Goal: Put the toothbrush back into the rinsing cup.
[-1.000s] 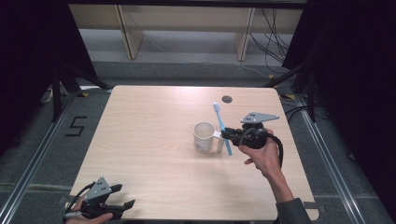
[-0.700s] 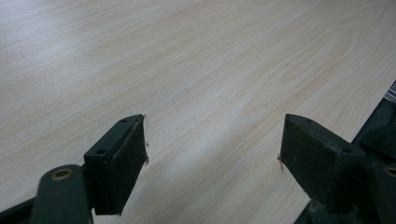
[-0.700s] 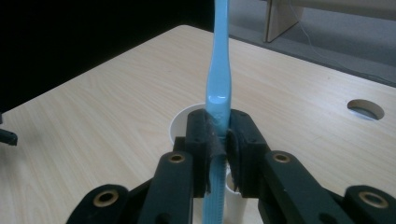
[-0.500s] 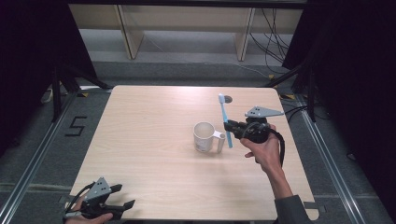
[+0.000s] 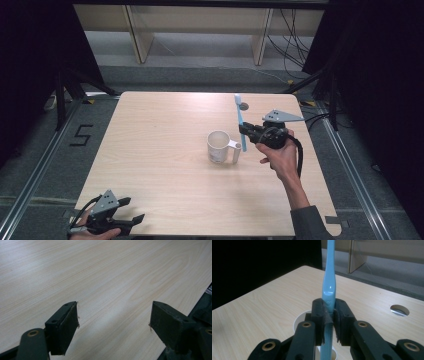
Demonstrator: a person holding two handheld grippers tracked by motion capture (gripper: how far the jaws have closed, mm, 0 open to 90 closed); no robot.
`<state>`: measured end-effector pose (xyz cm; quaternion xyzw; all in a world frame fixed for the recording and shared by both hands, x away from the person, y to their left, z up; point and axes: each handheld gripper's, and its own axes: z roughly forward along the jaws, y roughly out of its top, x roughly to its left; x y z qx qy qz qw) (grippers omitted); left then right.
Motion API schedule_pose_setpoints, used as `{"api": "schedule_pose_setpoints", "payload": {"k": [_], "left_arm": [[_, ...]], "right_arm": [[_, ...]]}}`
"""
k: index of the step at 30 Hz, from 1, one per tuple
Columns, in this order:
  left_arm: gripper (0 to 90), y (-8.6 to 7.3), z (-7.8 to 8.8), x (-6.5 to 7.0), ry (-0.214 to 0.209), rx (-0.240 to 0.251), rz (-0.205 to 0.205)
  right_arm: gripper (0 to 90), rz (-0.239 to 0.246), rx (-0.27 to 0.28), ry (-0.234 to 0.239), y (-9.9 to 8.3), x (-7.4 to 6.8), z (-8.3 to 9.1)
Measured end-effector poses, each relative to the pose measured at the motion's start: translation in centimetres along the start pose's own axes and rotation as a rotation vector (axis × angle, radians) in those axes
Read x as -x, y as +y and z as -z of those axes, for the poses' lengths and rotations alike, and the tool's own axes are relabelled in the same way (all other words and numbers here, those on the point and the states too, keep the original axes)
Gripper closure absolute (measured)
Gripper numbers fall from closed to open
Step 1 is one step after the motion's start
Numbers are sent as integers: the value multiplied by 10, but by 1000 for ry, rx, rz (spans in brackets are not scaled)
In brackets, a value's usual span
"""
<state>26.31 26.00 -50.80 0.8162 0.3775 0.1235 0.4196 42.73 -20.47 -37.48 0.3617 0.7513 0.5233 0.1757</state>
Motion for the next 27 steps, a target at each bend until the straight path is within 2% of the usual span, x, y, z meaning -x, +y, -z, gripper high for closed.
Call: {"api": "schedule_pose_setpoints", "payload": {"k": [2, 3, 4, 5, 6, 7, 9, 10, 13, 15, 16, 19, 20, 21, 22, 27], "left_arm": [[218, 0, 1, 1, 6, -4, -1], [218, 0, 0, 0, 4, 6, 4], [218, 0, 0, 2, -1, 12, 18], [218, 0, 0, 2, 1, 9, 15], [218, 0, -1, 1, 3, 17, 15], [218, 0, -1, 1, 4, 16, 14], [218, 0, -1, 2, 5, 8, 13], [218, 0, -1, 2, 6, 9, 14], [218, 0, -1, 1, -2, 6, 7], [218, 0, -1, 2, 5, 7, 14], [218, 0, -1, 2, 5, 8, 15], [218, 0, -1, 2, 2, 17, 17], [218, 0, 0, 0, -1, -4, -3], [218, 0, 0, 0, -2, 3, 4], [218, 0, -1, 2, 6, 16, 15], [218, 0, -1, 1, -2, 14, 15]], "right_arm": [[794, 9, 12, 16, 2, 1, -1], [794, -3, 13, -3, 2, 0, -1], [794, 7, 18, 6, 3, 2, -2], [794, 20, 22, -12, 4, 3, -1], [794, -8, 21, -8, 4, 1, -1], [793, 0, 22, 8, 4, 3, -3], [794, 6, 27, -6, 4, 4, -3], [794, -17, 22, 10, 4, 4, -4], [794, 9, 37, -10, 4, 6, -6], [794, -9, 27, -4, 4, 5, -7], [794, 8, 37, -14, 3, 6, -8], [793, -13, 34, -8, 3, 6, -10], [794, -1, 47, -12, 3, 7, -11], [794, 6, 51, -19, 3, 7, -11], [794, -3, 56, -3, 3, 7, -13], [794, -6, 70, -20, 0, 6, -16]]}}
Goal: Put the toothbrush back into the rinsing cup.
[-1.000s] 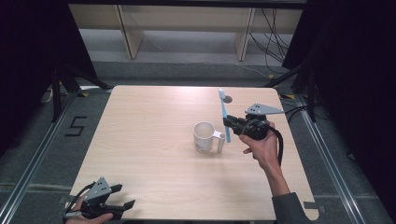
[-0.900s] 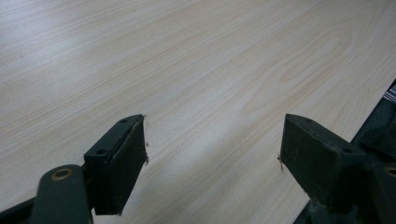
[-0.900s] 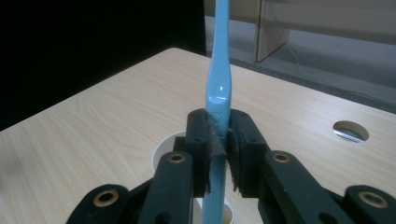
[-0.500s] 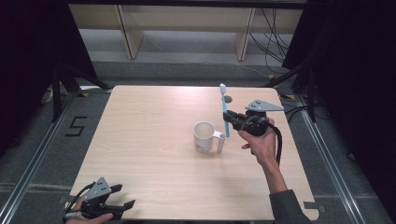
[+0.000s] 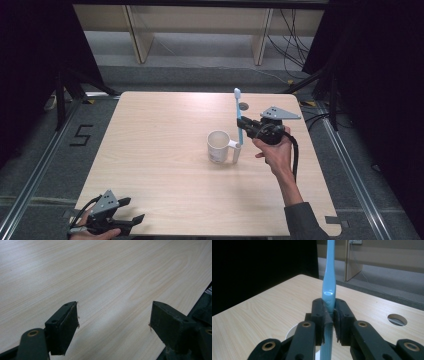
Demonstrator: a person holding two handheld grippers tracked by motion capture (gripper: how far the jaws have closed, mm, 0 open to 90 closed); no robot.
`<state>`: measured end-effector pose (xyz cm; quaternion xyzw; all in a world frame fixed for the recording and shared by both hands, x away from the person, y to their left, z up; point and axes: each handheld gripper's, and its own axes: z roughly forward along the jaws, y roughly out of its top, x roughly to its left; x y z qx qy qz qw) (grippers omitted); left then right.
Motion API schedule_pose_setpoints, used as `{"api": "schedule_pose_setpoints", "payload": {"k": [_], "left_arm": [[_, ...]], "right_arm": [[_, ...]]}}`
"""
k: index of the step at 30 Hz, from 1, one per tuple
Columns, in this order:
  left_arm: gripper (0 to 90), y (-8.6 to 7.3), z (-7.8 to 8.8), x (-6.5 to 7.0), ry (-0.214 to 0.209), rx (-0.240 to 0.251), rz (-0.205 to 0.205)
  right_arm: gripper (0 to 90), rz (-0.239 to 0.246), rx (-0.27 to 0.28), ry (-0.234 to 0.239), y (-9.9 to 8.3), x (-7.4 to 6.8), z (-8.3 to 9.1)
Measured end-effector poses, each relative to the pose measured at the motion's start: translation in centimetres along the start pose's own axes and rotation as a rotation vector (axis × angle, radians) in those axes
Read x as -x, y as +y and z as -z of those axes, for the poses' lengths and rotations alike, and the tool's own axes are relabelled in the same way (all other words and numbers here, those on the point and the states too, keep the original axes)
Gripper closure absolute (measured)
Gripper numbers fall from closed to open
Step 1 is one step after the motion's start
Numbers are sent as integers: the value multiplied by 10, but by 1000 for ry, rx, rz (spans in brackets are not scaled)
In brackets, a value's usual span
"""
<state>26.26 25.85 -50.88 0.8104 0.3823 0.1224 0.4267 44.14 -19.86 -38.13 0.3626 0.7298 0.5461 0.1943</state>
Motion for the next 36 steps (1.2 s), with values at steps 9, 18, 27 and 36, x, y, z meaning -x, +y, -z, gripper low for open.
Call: {"api": "schedule_pose_setpoints", "payload": {"k": [9, 18, 27, 36], "left_arm": [[218, 0, 1, 1, -2, 6, 3], [218, 1, 2, 0, 0, -8, -6], [218, 0, 1, 1, -1, 6, 4], [219, 0, 1, 0, 1, -3, -2]], "right_arm": [[794, -10, 9, -8, -4, 1, -3], [794, -9, 18, -5, -8, 0, -6], [794, 18, 27, -8, -9, -3, -7], [794, -2, 33, -15, -21, -1, -7]]}}
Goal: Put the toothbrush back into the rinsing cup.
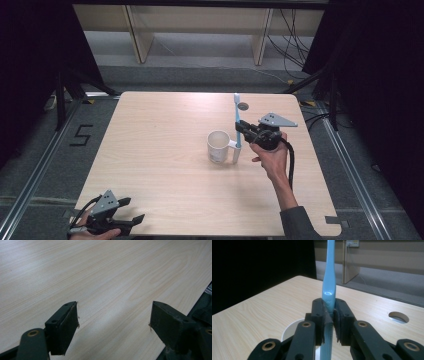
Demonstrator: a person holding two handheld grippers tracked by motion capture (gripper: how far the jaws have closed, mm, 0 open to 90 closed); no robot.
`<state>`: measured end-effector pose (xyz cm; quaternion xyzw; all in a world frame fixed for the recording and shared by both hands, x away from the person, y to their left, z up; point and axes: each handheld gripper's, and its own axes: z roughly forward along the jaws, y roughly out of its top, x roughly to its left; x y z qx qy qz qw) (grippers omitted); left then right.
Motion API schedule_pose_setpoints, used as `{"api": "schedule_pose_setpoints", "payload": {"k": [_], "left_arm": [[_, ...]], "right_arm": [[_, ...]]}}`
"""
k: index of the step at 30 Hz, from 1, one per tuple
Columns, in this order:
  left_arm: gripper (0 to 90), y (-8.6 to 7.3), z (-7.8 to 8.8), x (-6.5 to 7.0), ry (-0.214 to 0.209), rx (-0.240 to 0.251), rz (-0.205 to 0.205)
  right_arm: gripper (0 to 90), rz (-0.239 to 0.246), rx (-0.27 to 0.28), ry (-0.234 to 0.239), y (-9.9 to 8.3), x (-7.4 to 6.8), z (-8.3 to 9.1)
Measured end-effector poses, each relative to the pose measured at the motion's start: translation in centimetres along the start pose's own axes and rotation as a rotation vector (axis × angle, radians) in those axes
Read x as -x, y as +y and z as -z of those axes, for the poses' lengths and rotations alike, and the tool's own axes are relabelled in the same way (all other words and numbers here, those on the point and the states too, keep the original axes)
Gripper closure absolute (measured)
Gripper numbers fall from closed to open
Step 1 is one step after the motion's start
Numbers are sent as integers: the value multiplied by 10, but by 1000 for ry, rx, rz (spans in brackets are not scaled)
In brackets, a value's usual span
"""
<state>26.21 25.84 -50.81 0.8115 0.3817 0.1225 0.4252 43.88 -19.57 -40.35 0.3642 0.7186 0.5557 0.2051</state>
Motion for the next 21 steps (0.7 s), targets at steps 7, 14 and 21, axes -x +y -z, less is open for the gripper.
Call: {"api": "schedule_pose_setpoints", "payload": {"k": [7, 14, 21], "left_arm": [[218, 0, 0, 0, 1, 3, 0], [218, 0, 0, 0, -2, 7, 4], [218, 1, 1, 1, -2, 0, 4]], "right_arm": [[793, -2, 9, -9, -5, 0, -1], [794, -15, -4, -1, -11, -1, -3], [793, -1, -16, -9, -17, -3, -1]]}}
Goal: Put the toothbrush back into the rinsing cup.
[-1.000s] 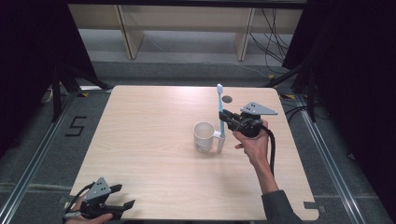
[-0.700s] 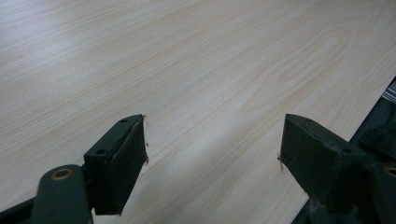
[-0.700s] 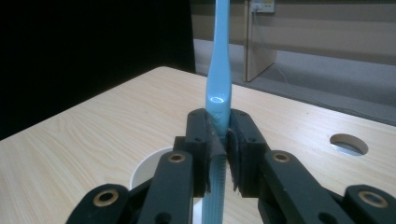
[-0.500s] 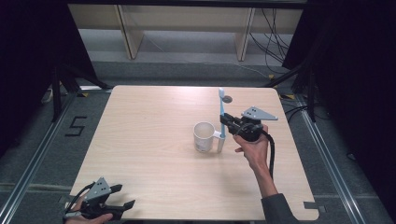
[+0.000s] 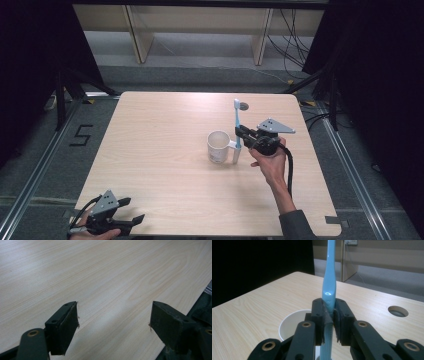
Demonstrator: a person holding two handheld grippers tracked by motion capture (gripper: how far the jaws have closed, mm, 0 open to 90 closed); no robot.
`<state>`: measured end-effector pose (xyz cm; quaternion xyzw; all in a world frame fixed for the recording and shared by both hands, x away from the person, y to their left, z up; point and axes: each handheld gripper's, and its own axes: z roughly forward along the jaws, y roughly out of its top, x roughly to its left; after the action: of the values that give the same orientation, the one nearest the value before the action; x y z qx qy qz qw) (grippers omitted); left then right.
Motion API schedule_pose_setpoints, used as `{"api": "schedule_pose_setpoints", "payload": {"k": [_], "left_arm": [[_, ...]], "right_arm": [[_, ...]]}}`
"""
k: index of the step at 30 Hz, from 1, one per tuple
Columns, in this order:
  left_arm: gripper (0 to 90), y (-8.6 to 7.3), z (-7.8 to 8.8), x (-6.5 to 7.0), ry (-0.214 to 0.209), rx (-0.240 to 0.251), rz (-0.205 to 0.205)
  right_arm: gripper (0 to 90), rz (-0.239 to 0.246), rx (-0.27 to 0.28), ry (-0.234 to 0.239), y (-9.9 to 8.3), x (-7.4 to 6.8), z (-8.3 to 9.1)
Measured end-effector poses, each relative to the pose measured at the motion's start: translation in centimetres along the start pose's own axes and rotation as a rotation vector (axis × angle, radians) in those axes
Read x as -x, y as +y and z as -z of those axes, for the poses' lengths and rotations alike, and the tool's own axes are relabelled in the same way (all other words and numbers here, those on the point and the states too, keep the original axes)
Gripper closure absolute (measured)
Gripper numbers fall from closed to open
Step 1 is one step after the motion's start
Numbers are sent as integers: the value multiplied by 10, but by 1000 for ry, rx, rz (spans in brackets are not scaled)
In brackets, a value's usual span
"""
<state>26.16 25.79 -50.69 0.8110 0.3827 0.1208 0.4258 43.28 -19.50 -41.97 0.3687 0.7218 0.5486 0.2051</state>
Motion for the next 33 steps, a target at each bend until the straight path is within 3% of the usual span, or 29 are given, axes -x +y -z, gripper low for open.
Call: {"api": "schedule_pose_setpoints", "payload": {"k": [1, 2, 6, 8, 11, 15, 16, 18, 19, 21, 25, 33], "left_arm": [[218, 0, 1, -1, 0, -7, -7], [218, 0, 1, -1, 3, -8, -9], [218, 0, 0, -1, 3, -8, -9], [218, 0, 0, 0, 5, -1, -7], [218, 0, 0, 0, 0, 0, 1], [218, 0, 1, -1, 3, -9, -9], [218, 0, 0, 0, 3, -8, -9], [218, 0, 0, 0, 3, -1, -7], [218, 0, 1, 0, 6, -3, -5], [218, 0, 0, 0, 4, -2, -8], [218, 0, 1, 1, 7, 0, -6], [218, 0, 1, 1, 6, -2, -6]], "right_arm": [[793, 32, 21, -7, -1, 2, -1], [794, 1, 9, -7, -2, 0, 0], [793, 28, 6, -17, -5, 1, 0], [793, 17, 9, -22, -7, -1, -1], [793, 35, 8, -10, -8, 0, -2], [793, 69, 2, -28, -8, -1, 0], [793, 40, -6, -15, -9, -2, 1], [792, 56, 1, -34, -11, -1, 1], [792, 36, -4, -35, -12, -3, 1], [792, 59, 4, -28, -13, -1, 1], [792, 54, -34, -23, -15, -3, 3], [792, 59, -57, -28, -20, -4, 4]]}}
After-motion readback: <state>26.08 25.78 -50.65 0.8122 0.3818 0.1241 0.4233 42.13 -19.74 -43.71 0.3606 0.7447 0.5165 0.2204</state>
